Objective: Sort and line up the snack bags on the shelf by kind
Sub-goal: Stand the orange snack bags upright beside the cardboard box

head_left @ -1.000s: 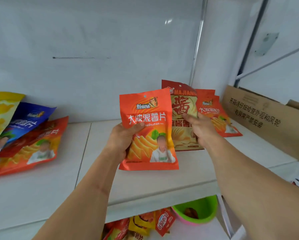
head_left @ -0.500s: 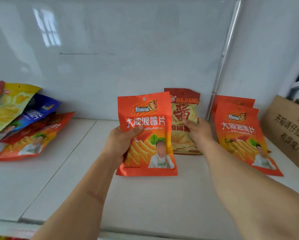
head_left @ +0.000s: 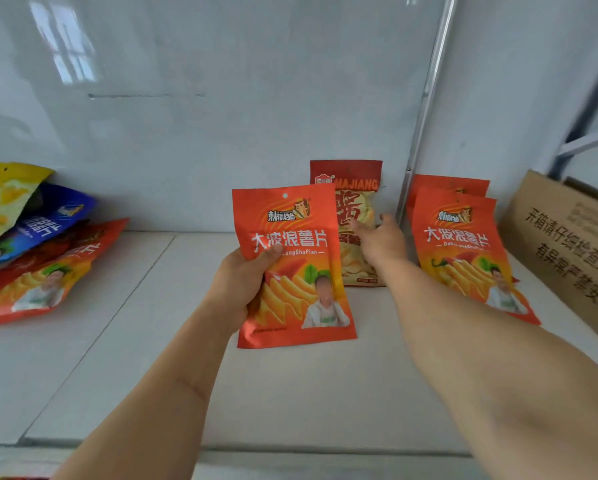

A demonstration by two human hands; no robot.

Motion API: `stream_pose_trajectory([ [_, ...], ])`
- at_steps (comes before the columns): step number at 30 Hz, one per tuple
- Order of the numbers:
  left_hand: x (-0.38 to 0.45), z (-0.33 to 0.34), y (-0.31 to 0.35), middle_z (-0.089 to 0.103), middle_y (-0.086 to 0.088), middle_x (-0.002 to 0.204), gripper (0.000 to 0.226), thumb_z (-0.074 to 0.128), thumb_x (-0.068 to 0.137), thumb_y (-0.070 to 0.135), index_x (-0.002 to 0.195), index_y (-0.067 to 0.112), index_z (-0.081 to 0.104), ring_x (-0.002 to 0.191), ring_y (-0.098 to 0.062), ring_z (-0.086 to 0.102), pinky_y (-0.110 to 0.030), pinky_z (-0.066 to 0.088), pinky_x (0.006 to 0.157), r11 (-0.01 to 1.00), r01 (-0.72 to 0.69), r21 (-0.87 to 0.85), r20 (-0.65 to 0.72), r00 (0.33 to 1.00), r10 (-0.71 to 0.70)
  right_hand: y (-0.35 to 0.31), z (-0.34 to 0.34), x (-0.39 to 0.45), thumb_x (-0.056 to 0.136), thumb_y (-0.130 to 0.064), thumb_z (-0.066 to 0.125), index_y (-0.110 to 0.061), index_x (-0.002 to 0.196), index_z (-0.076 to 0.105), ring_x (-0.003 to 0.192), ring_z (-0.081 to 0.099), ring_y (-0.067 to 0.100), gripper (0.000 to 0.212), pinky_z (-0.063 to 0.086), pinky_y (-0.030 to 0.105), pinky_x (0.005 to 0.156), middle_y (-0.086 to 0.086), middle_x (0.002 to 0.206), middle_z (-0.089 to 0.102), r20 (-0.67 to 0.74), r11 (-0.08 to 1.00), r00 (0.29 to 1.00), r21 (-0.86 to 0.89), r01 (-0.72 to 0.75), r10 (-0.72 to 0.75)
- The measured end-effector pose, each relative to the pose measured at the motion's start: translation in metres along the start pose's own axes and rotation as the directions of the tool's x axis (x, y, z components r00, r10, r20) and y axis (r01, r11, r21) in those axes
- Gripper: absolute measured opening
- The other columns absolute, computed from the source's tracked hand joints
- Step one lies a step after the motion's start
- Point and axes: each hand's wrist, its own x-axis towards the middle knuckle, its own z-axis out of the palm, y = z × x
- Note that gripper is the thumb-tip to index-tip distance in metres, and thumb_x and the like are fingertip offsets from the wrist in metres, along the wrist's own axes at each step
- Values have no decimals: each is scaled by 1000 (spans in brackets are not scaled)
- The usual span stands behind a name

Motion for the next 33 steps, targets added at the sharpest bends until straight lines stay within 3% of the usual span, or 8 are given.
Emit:
stream_pose_trajectory([
  [2,-1,3,1,79,-8,99,31,76,88,30,112,13,70,90,-30,76,-47,60,87,1000,7,-1,13,1000,-7,-8,-8,-11,96,-46,58,-11,139,48,125,54,31,56,43,33,92,9,137,57,-1,996,999,-80,50,-50],
  [6,-13,15,-1,79,-6,97,30,76,87,33,111,15,71,88,-28,77,-47,60,86,1000,15,14,41,999,-16,-7,-31,-40,99,-28,53,-14,114,67,107,63,28,25,40,25,76,7,117,69,-18,950,980,-247,189,-200],
  [9,-24,28,-7,79,-5,96,31,77,87,34,111,16,70,87,-26,77,-46,61,85,1000,21,23,53,998,-23,1,-59,-61,98,-18,49,-10,103,69,102,63,30,22,43,29,77,9,110,70,-62,906,961,-354,230,-268],
  [15,-46,85,-26,79,-5,98,31,76,87,34,113,17,70,88,-26,77,-47,60,85,998,32,46,104,994,-36,38,-130,-89,97,-23,47,-15,95,68,93,62,28,22,48,34,73,2,99,68,-70,811,920,-502,302,-386],
  [18,-57,129,-40,79,-4,99,29,78,86,29,112,19,71,89,-26,77,-48,60,85,999,-3,48,97,995,-1,67,-171,-97,100,-28,49,-18,102,67,96,61,28,22,42,32,69,4,104,67,-66,789,917,-536,300,-394],
  [23,-69,198,-64,78,-3,97,32,80,82,32,110,19,71,87,-26,76,-49,60,86,994,-7,108,6,1000,7,119,-219,-100,100,-35,48,-16,107,67,98,62,28,27,51,38,78,8,107,65,-16,788,930,-537,303,-368],
  [27,-72,240,-71,76,-3,97,24,76,87,36,103,20,70,87,-25,73,-45,60,87,976,-32,216,-74,996,49,148,-231,-100,98,-43,45,-19,105,66,94,62,27,33,52,40,76,7,104,65,51,840,947,-449,305,-317],
  [33,-64,265,-69,71,2,96,35,73,86,47,106,20,66,88,-24,70,-39,58,85,915,-77,396,-169,973,155,150,-232,-93,94,-62,38,-21,102,60,87,61,22,47,54,42,73,3,97,61,61,876,965,-407,259,-256],
])
